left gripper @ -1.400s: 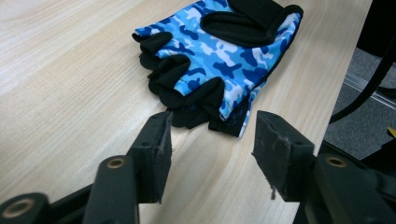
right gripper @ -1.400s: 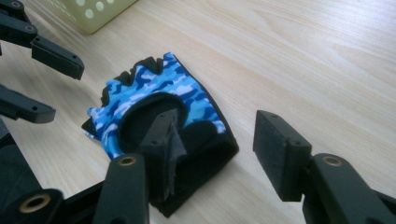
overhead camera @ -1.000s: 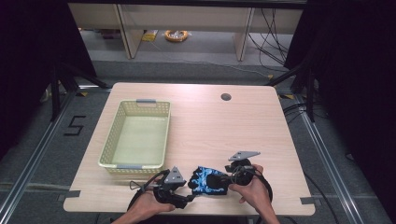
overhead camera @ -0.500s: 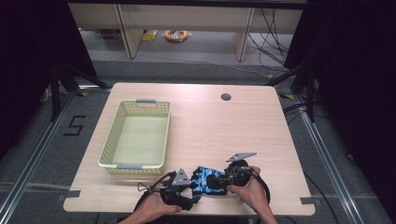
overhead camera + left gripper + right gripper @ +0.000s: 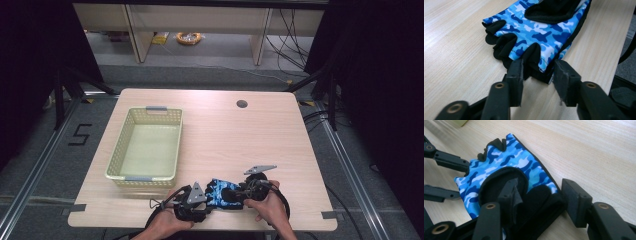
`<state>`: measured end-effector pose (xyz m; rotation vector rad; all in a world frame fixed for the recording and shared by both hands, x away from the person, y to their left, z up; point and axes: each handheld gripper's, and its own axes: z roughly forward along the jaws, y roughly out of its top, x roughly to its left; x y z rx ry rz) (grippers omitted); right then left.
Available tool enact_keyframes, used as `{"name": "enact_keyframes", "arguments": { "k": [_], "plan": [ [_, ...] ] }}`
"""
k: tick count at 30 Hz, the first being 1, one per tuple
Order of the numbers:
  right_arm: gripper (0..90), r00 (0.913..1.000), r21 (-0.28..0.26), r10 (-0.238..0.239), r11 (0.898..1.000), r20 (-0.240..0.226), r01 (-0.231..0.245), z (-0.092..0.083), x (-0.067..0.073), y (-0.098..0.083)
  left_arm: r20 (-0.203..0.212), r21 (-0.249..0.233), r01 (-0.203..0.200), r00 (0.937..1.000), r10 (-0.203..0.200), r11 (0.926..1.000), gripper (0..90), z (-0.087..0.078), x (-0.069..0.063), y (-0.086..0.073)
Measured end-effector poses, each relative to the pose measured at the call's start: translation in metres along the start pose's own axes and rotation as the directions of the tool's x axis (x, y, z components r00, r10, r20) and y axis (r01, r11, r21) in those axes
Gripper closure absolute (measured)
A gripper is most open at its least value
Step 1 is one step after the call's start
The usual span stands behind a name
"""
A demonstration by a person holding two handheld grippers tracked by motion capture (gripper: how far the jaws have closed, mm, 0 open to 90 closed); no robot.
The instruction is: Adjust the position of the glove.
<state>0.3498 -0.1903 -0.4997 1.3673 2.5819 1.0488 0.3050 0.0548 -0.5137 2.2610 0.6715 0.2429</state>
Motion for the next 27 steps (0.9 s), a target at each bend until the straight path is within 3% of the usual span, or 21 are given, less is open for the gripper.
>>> {"name": "enact_keyframes", "arguments": {
  "k": [1,2,5,10,12,14,15,17,18,22,23,24,27],
  "plan": [
    [51.0,1.0000,-0.004,0.003,1.000,0.007,-0.003,0.0000,0.0001,-0.0005,-0.001,-0.003,0.000,1.0000,0.000,1.0000,62.1,0.0002,-0.0008,0.0001],
    [51.8,1.0000,-0.003,0.002,1.000,0.002,-0.002,-0.0003,-0.0002,-0.0008,-0.003,0.000,-0.025,0.9997,0.025,0.9997,63.8,-0.0002,-0.0006,0.0007],
    [54.8,1.0000,-0.009,0.002,1.000,0.002,-0.002,-0.0004,-0.0002,-0.0018,0.005,-0.007,-0.009,0.9999,0.009,0.9999,71.3,0.0004,-0.0051,0.0009],
    [60.2,0.9999,-0.010,0.014,1.000,-0.004,-0.014,-0.0017,-0.0005,-0.0034,0.008,-0.006,-0.019,0.9998,0.019,0.9998,78.4,0.0004,-0.0023,0.0014],
    [61.7,0.9992,-0.053,0.039,0.998,0.000,-0.039,-0.0001,-0.0012,-0.0053,0.008,-0.003,-0.019,0.9998,0.019,0.9998,80.2,0.0001,-0.0031,0.0013],
    [62.8,0.9991,-0.058,0.041,0.998,0.006,-0.041,0.0003,-0.0015,-0.0057,0.008,-0.011,-0.007,0.9999,0.007,0.9999,82.1,0.0009,-0.0056,0.0007],
    [63.1,0.9995,-0.042,0.031,0.999,0.010,-0.031,-0.0015,-0.0013,-0.0053,-0.005,-0.008,-0.036,0.9994,0.036,0.9993,82.8,0.0009,-0.0043,0.0010],
    [66.6,0.9997,-0.029,0.023,0.999,0.011,-0.023,-0.0026,-0.0009,-0.0053,0.002,-0.017,-0.010,0.9999,0.010,0.9998,83.5,0.0012,-0.0076,0.0003],
    [67.8,0.9998,-0.025,0.017,1.000,0.009,-0.016,-0.0035,-0.0012,-0.0051,0.008,-0.017,-0.016,0.9998,0.017,0.9997,83.7,0.0015,-0.0075,0.0004],
    [70.1,0.9996,-0.037,0.012,0.999,0.024,-0.011,-0.0037,-0.0009,-0.0057,-0.009,-0.008,-0.029,0.9996,0.028,0.9996,83.8,0.0012,-0.0066,0.0010],
    [70.6,0.9996,-0.055,0.003,0.998,0.029,-0.001,-0.0040,-0.0001,-0.0061,0.000,-0.019,-0.014,0.9999,0.014,0.9997,83.7,0.0017,-0.0077,0.0008],
    [70.7,0.9995,-0.065,0.002,0.998,0.031,0.000,-0.0035,0.0005,-0.0066,-0.012,-0.012,-0.034,0.9994,0.034,0.9994,83.7,0.0013,-0.0069,0.0010],
    [71.0,0.9992,-0.077,0.013,0.997,0.037,-0.010,-0.0021,0.0016,-0.0074,-0.005,-0.017,-0.038,0.9993,0.038,0.9991,83.8,0.0015,-0.0074,0.0015]
  ]
}}
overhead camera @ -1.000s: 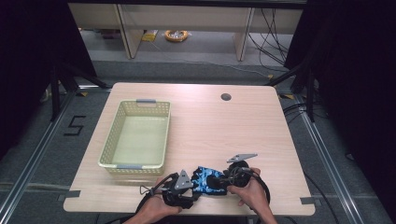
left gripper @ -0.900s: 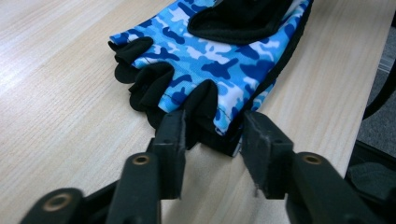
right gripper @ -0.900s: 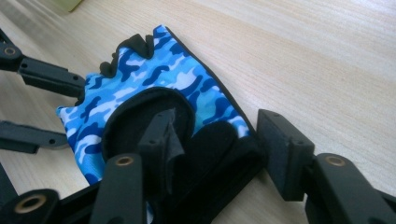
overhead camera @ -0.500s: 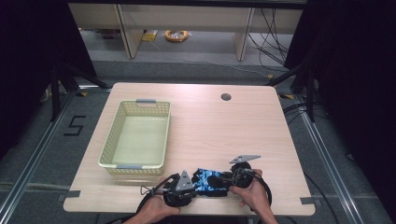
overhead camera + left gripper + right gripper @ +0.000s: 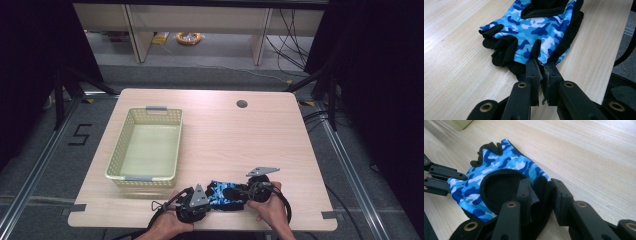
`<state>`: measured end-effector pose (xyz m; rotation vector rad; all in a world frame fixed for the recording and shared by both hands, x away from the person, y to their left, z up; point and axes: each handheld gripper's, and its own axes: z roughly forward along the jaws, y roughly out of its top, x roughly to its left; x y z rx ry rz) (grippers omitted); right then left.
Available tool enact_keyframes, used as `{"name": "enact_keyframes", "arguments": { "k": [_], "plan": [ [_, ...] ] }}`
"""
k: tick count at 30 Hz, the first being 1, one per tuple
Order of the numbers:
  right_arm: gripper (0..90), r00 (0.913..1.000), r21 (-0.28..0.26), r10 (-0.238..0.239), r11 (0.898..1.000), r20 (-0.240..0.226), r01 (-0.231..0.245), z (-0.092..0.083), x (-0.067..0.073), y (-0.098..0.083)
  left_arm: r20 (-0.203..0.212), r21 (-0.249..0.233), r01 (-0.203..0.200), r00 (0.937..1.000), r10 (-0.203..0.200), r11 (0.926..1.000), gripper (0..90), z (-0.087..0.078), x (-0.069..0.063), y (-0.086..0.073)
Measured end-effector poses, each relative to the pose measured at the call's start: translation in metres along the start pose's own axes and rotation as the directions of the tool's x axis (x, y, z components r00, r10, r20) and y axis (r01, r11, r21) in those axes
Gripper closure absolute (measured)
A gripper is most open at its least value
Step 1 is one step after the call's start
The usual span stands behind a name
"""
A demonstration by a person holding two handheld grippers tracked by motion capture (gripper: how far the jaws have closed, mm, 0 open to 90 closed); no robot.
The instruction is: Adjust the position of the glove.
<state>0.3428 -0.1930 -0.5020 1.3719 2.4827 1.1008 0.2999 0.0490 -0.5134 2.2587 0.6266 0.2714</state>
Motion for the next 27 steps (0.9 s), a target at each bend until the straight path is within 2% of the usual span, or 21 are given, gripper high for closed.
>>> {"name": "enact_keyframes", "arguments": {
  "k": [1,2,3,4,6,7,9,11,12,13,14,17,18,19,20,21,22,23,24,26,27],
  "plan": [
    [71.1,1.0000,-0.010,0.002,1.000,0.002,-0.002,0.0009,0.0003,-0.0004,0.000,-0.002,0.001,1.0000,-0.001,1.0000,83.8,0.0002,-0.0004,-0.0002],
    [71.6,0.9997,0.026,0.003,1.000,-0.024,-0.003,-0.0018,-0.0003,0.0004,0.005,-0.001,0.017,0.9998,-0.017,0.9998,83.9,0.0006,-0.0012,-0.0005],
    [72.6,0.9980,0.005,0.007,1.000,-0.063,-0.007,-0.0008,-0.0014,-0.0002,-0.004,-0.010,0.020,0.9998,-0.020,0.9998,84.1,0.0004,-0.0022,-0.0006],
    [73.2,0.9988,0.006,0.009,1.000,-0.048,-0.009,-0.0012,-0.0007,0.0000,-0.003,0.006,-0.024,0.9997,0.024,0.9997,84.2,-0.0015,-0.0010,0.0006],
    [75.4,0.9985,-0.016,-0.019,1.000,-0.051,0.018,-0.0007,-0.0008,0.0004,-0.012,0.000,-0.025,0.9996,0.025,0.9997,84.3,-0.0011,-0.0010,0.0004],
    [76.0,0.9988,-0.012,-0.018,1.000,-0.045,0.017,-0.0012,0.0005,0.0005,-0.001,-0.012,0.008,1.0000,-0.008,0.9999,84.4,-0.0007,-0.0043,0.0001],
    [76.7,0.9990,-0.013,-0.023,1.000,-0.040,0.023,-0.0012,0.0016,0.0006,0.003,-0.011,0.009,1.0000,-0.009,0.9999,84.5,-0.0006,-0.0043,0.0002],
    [77.8,0.9988,-0.020,-0.017,1.000,-0.047,0.016,-0.0016,0.0011,0.0003,-0.013,-0.003,-0.025,0.9996,0.025,0.9997,84.6,-0.0021,-0.0025,0.0011],
    [78.0,0.9990,-0.026,-0.022,0.999,-0.040,0.021,-0.0021,0.0017,0.0002,-0.011,-0.011,-0.003,0.9999,0.003,0.9999,84.6,-0.0021,-0.0040,0.0010],
    [78.2,0.9994,-0.015,-0.036,0.999,0.003,0.036,-0.0037,0.0032,0.0006,0.000,-0.015,0.007,1.0000,-0.007,0.9999,84.6,-0.0018,-0.0039,0.0010],
    [78.5,0.9996,-0.020,-0.029,0.999,0.000,0.029,-0.0042,0.0036,0.0008,-0.002,-0.025,0.014,0.9999,-0.015,0.9996,84.6,-0.0023,-0.0044,0.0012],
    [78.7,0.9993,-0.025,-0.038,0.999,-0.001,0.038,-0.0042,0.0040,0.0018,-0.005,-0.021,-0.008,1.0000,0.008,0.9997,84.7,-0.0047,-0.0024,0.0024],
    [78.8,0.9998,-0.018,-0.018,1.000,0.007,0.018,-0.0054,0.0059,0.0019,-0.012,-0.018,-0.012,0.9999,0.011,0.9998,84.7,-0.0048,-0.0017,0.0024],
    [78.8,0.9992,-0.062,-0.039,0.997,0.005,0.040,-0.0031,0.0049,0.0016,-0.012,-0.019,-0.012,0.9999,0.012,0.9997,84.7,-0.0048,-0.0015,0.0024],
    [78.9,0.9999,-0.048,-0.014,0.999,0.000,0.014,-0.0044,0.0067,0.0015,-0.013,-0.011,-0.011,0.9999,0.011,0.9999,84.7,-0.0047,-0.0008,0.0023],
    [78.9,0.9994,-0.058,-0.034,0.998,0.002,0.034,-0.0043,0.0059,0.0017,-0.014,-0.009,-0.010,0.9999,0.010,0.9999,84.7,-0.0047,-0.0011,0.0023],
    [78.9,0.9994,-0.031,-0.031,0.999,-0.015,0.031,-0.0065,0.0059,0.0024,-0.009,-0.020,-0.012,0.9999,0.012,0.9997,84.7,-0.0049,-0.0018,0.0025],
    [79.0,0.9991,-0.037,-0.040,0.999,-0.014,0.040,-0.0067,0.0055,0.0025,-0.009,-0.022,-0.010,0.9999,0.010,0.9997,84.7,-0.0049,-0.0020,0.0025],
    [79.0,0.9990,-0.028,-0.043,0.999,-0.011,0.043,-0.0077,0.0057,0.0029,-0.004,-0.030,-0.004,1.0000,0.003,0.9996,84.7,-0.0050,-0.0028,0.0026],
    [79.0,0.9991,-0.042,-0.042,0.998,0.002,0.042,-0.0078,0.0061,0.0026,0.001,-0.027,0.004,1.0000,-0.004,0.9996,84.7,-0.0056,-0.0031,0.0026],
    [79.1,0.9988,-0.043,-0.048,0.998,-0.001,0.048,-0.0081,0.0061,0.0033,-0.005,-0.031,-0.020,0.9998,0.020,0.9993,84.8,-0.0070,-0.0013,0.0041]
  ]
}}
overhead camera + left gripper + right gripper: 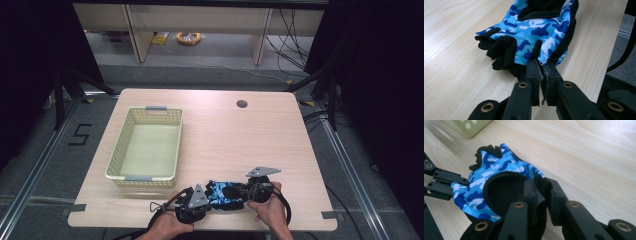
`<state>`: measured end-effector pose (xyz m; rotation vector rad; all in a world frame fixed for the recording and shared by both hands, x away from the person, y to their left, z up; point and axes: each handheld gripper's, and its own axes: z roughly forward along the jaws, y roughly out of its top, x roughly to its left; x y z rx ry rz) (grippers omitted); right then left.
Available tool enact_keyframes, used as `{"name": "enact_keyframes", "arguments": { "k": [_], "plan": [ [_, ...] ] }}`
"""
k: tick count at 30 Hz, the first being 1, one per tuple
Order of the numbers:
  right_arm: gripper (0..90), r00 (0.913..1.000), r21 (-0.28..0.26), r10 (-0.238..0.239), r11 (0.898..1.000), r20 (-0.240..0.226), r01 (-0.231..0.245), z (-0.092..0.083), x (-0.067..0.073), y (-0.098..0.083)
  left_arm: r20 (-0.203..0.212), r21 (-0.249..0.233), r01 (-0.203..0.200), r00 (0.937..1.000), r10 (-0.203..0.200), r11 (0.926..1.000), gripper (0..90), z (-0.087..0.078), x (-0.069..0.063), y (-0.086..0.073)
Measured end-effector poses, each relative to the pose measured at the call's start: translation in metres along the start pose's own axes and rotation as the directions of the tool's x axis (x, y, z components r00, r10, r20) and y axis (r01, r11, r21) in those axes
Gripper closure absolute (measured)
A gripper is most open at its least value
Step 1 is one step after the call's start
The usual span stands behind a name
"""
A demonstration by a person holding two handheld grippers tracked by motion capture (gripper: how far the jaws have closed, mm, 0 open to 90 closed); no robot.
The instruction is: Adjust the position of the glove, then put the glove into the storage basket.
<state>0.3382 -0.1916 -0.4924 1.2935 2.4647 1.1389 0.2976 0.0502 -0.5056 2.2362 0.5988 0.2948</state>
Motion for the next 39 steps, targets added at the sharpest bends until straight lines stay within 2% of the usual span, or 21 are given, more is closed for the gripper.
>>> {"name": "enact_keyframes", "arguments": {
  "k": [1,2,9,12,14,18,19,20,22,23,24,25,26,29,31,33,34,36,37,38,39],
  "plan": [
    [79.1,1.0000,0.000,0.000,1.000,0.000,0.000,0.000,0.000,0.000,0.000,0.000,0.000,1.0000,0.000,1.0000,84.8,0.000,0.000,0.000],
    [79.2,0.9999,0.004,0.003,1.000,-0.011,-0.003,-0.001,0.000,0.001,-0.002,-0.008,0.032,0.9995,-0.032,0.9995,84.8,-0.001,-0.001,0.000],
    [79.4,1.0000,-0.028,0.001,1.000,-0.009,-0.001,-0.003,0.002,0.005,-0.007,-0.023,0.022,0.9997,-0.023,0.9995,84.8,-0.008,0.000,0.006],
    [79.4,0.9998,-0.012,-0.005,1.000,-0.020,0.004,-0.004,0.002,0.008,-0.011,-0.023,0.024,0.9996,-0.025,0.9994,84.8,-0.012,0.001,0.007],
    [79.4,0.9998,-0.027,-0.011,1.000,-0.018,0.011,-0.006,0.004,0.013,-0.009,-0.035,0.024,0.9997,-0.025,0.9991,84.9,-0.017,0.003,0.010],
    [79.4,0.9994,-0.026,-0.029,0.999,-0.019,0.028,-0.008,0.007,0.022,-0.005,-0.056,0.053,0.9986,-0.053,0.9970,84.9,-0.023,0.006,0.013],
    [79.3,0.9995,-0.037,-0.030,0.999,-0.013,0.030,-0.008,0.009,0.028,-0.013,-0.048,0.038,0.9992,-0.039,0.9981,84.9,-0.026,0.009,0.015],
    [79.4,0.9986,-0.029,-0.047,0.998,-0.024,0.047,-0.010,0.009,0.032,-0.011,-0.061,0.040,0.9991,-0.041,0.9973,84.9,-0.031,0.011,0.017],
    [79.4,0.9986,-0.038,-0.040,0.999,-0.035,0.039,-0.012,0.011,0.039,-0.024,-0.066,0.041,0.9988,-0.043,0.9969,84.9,-0.038,0.014,0.022],
    [79.4,0.9986,-0.038,-0.040,0.999,-0.035,0.039,-0.012,0.011,0.039,-0.024,-0.066,0.041,0.9988,-0.043,0.9969,84.9,-0.038,0.014,0.022],
    [79.4,0.9981,-0.044,-0.056,0.997,-0.024,0.055,-0.016,0.013,0.047,-0.025,-0.088,0.051,0.9983,-0.053,0.9949,84.9,-0.045,0.017,0.027],
    [79.4,0.9984,-0.066,-0.053,0.996,-0.019,0.052,-0.017,0.015,0.051,-0.036,-0.087,0.033,0.9987,-0.036,0.9957,84.9,-0.050,0.019,0.030],
    [79.4,0.9979,-0.052,-0.060,0.997,-0.024,0.058,-0.020,0.017,0.056,-0.048,-0.089,0.038,0.9980,-0.042,0.9953,84.9,-0.053,0.020,0.032],
    [79.4,0.9967,-0.068,-0.079,0.995,-0.021,0.077,-0.023,0.019,0.066,-0.049,-0.099,0.047,0.9974,-0.052,0.9940,84.9,-0.059,0.023,0.035],
    [79.4,0.9949,-0.065,-0.099,0.993,-0.020,0.097,-0.025,0.024,0.083,-0.076,-0.092,0.035,0.9962,-0.042,0.9951,85.0,-0.072,0.030,0.039],
    [79.4,0.9950,-0.086,-0.098,0.992,-0.018,0.096,-0.023,0.027,0.088,-0.083,-0.108,0.039,0.9953,-0.049,0.9934,85.0,-0.075,0.032,0.040],
    [79.4,0.9943,-0.069,-0.104,0.992,-0.025,0.102,-0.023,0.029,0.094,-0.091,-0.106,0.036,0.9948,-0.046,0.9937,85.0,-0.079,0.035,0.041],
    [79.4,0.9915,-0.071,-0.125,0.990,-0.033,0.123,-0.020,0.037,0.113,-0.111,-0.121,0.044,0.9922,-0.057,0.9917,85.1,-0.093,0.044,0.042],
    [79.4,0.9889,-0.086,-0.147,0.986,-0.024,0.144,-0.018,0.038,0.119,-0.111,-0.121,0.044,0.9922,-0.057,0.9917,85.1,-0.093,0.044,0.042],
    [79.4,0.9879,-0.068,-0.151,0.986,-0.034,0.149,-0.017,0.042,0.125,-0.129,-0.127,0.052,0.9894,-0.068,0.9906,85.1,-0.102,0.050,0.042],
    [79.4,0.9872,-0.100,-0.157,0.983,-0.028,0.153,-0.012,0.046,0.129,-0.139,-0.129,0.052,0.9879,-0.070,0.9903,85.1,-0.107,0.053,0.041]
  ]
}}
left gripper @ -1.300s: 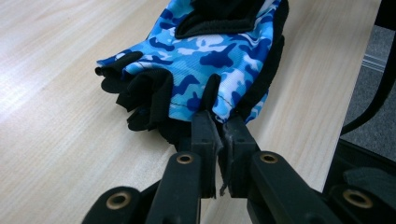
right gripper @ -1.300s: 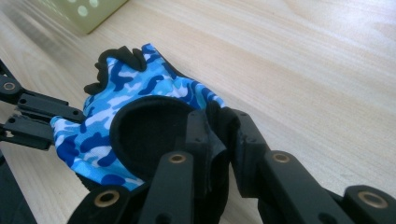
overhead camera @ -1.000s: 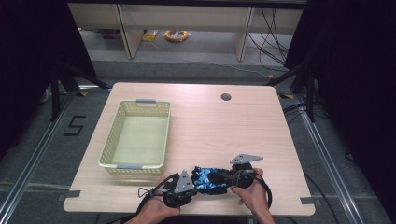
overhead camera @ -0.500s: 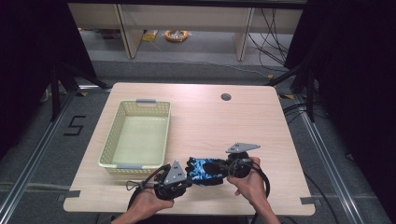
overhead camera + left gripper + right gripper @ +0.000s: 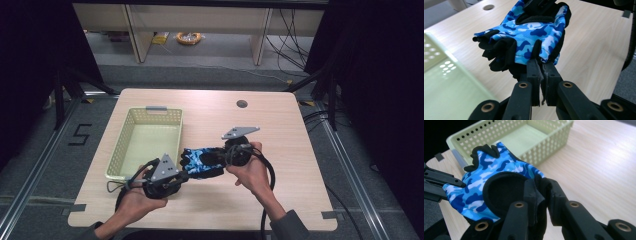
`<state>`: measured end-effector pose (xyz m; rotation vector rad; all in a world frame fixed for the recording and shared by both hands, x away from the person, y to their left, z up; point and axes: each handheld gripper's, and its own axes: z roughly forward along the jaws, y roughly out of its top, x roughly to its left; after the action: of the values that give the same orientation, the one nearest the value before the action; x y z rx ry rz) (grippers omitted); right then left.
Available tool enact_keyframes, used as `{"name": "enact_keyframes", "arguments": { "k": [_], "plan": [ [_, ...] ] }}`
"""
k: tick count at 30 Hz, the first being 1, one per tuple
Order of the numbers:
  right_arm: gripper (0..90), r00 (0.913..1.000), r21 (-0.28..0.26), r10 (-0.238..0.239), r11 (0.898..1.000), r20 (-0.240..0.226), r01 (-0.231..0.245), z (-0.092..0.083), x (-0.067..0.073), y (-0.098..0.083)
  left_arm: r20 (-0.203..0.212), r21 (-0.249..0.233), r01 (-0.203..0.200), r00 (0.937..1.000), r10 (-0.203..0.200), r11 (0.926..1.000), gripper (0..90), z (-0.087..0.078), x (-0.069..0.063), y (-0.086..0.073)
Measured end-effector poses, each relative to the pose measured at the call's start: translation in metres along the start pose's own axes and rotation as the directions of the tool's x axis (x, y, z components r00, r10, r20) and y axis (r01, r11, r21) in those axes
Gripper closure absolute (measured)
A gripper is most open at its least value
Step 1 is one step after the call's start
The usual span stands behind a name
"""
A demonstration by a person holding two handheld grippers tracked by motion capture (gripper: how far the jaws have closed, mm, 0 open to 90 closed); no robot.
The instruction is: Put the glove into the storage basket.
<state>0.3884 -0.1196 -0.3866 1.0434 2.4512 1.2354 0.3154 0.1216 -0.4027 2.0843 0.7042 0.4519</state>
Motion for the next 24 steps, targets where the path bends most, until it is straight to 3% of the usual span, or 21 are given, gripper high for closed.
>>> {"name": "enact_keyframes", "arguments": {
  "k": [2,4,6,7,10,13,18,19,24],
  "plan": [
    [79.4,0.9998,0.014,-0.014,1.000,-0.015,0.015,0.004,0.004,0.012,-0.016,-0.006,0.000,0.9999,0.000,1.0000,85.1,-0.009,0.008,0.000],
    [79.4,0.9989,0.015,-0.039,0.999,-0.026,0.039,0.010,0.008,0.023,-0.035,-0.022,0.028,0.9990,-0.028,0.9994,85.0,-0.017,0.014,-0.003],
    [79.4,0.9986,0.011,-0.043,0.999,-0.031,0.043,0.014,0.012,0.029,-0.042,-0.014,0.017,0.9989,-0.018,0.9998,85.0,-0.021,0.019,-0.004],
    [79.4,0.9973,0.017,-0.055,0.998,-0.048,0.056,0.023,0.017,0.039,-0.058,-0.021,0.033,0.9977,-0.034,0.9992,85.0,-0.028,0.026,-0.007],
    [79.4,0.9956,0.031,-0.076,0.996,-0.054,0.078,0.031,0.023,0.049,-0.074,-0.024,0.052,0.9958,-0.054,0.9983,85.0,-0.035,0.034,-0.011],
    [79.3,0.9927,0.037,-0.096,0.994,-0.073,0.099,0.051,0.033,0.065,-0.098,0.009,0.051,0.9940,-0.050,0.9986,85.0,-0.047,0.052,-0.020],
    [79.3,0.9908,0.039,-0.097,0.994,-0.094,0.101,0.074,0.042,0.076,-0.121,0.020,0.085,0.9893,-0.082,0.9962,84.9,-0.053,0.063,-0.029],
    [79.3,0.9893,0.073,-0.100,0.991,-0.106,0.108,0.082,0.044,0.081,-0.119,0.027,0.093,0.9889,-0.089,0.9953,84.9,-0.054,0.070,-0.033],
    [79.3,0.9860,0.094,-0.113,0.988,-0.122,0.125,0.104,0.047,0.087,-0.130,0.052,0.132,0.9836,-0.125,0.9899,84.9,-0.054,0.082,-0.047]
  ]
}}
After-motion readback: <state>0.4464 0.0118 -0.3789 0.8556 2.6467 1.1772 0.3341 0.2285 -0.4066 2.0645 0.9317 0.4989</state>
